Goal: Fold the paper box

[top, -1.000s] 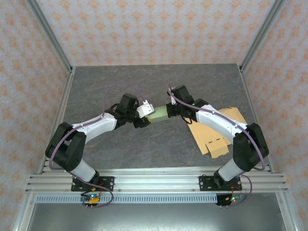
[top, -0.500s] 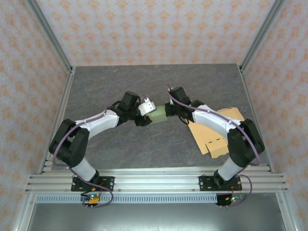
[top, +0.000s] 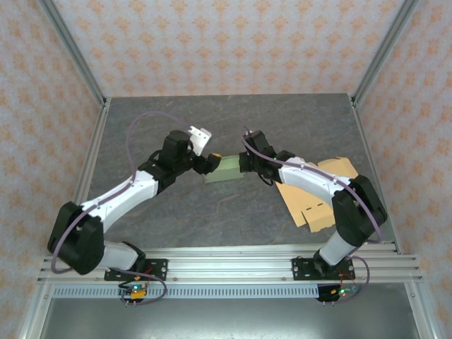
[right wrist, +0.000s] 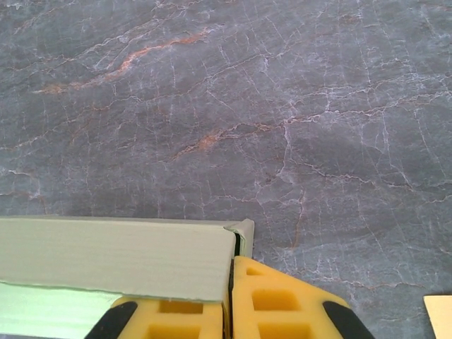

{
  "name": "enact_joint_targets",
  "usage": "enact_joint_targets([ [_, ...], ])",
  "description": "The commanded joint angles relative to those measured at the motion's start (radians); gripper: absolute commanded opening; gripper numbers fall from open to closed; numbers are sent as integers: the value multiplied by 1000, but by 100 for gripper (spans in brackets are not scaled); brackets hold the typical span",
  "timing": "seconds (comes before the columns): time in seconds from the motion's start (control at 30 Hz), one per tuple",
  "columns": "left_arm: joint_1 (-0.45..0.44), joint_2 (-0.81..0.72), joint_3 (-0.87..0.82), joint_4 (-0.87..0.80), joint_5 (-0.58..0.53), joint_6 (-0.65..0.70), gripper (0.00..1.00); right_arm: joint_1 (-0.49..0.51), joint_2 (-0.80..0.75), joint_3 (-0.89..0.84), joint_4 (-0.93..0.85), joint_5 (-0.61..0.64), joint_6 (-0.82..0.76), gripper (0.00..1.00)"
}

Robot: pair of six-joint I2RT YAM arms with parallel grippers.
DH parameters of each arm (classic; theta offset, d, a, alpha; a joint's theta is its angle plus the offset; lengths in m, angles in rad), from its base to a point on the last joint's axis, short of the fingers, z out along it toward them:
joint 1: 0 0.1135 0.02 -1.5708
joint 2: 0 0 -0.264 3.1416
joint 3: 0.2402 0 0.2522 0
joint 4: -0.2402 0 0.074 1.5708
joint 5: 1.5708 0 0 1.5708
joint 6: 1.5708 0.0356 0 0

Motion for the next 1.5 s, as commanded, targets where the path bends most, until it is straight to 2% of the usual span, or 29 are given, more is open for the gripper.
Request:
enact_joint_targets([
  [0.0,-39,-44,-59,5,-179,-170,81,25,31,-3,-54,53,54,9],
  [0.2,-61,-81,-188,62,-268,-140,65,25,51,19,-88,76,65,9],
  [0.5,-72,-56,-180,96,-272,-13,65,26,57,49,-124,85,57,9],
  [0.63,-67,-1,-127,86,-250,16,52,29,64,74,-156,100,45,9],
  [0.8,-63,53,-82,79,-197,-22,39,66,82,120,-200,171,14,9],
  [0.93,-58,73,-53,44,-182,-39,33,71,93,125,-197,169,32,9],
  [1.03,-51,76,-37,13,-172,-61,20,73,95,126,-199,174,43,9],
  [1.13,-49,74,-26,-11,-165,-87,20,72,96,123,-196,174,47,9],
  [1.27,-48,67,-29,-27,-213,-87,34,72,100,124,-196,165,49,9],
  [1.4,-31,76,-25,-48,-227,-86,34,72,101,123,-191,163,49,9],
  [1.47,-23,80,-22,-58,-222,-91,28,72,101,123,-193,163,50,9],
])
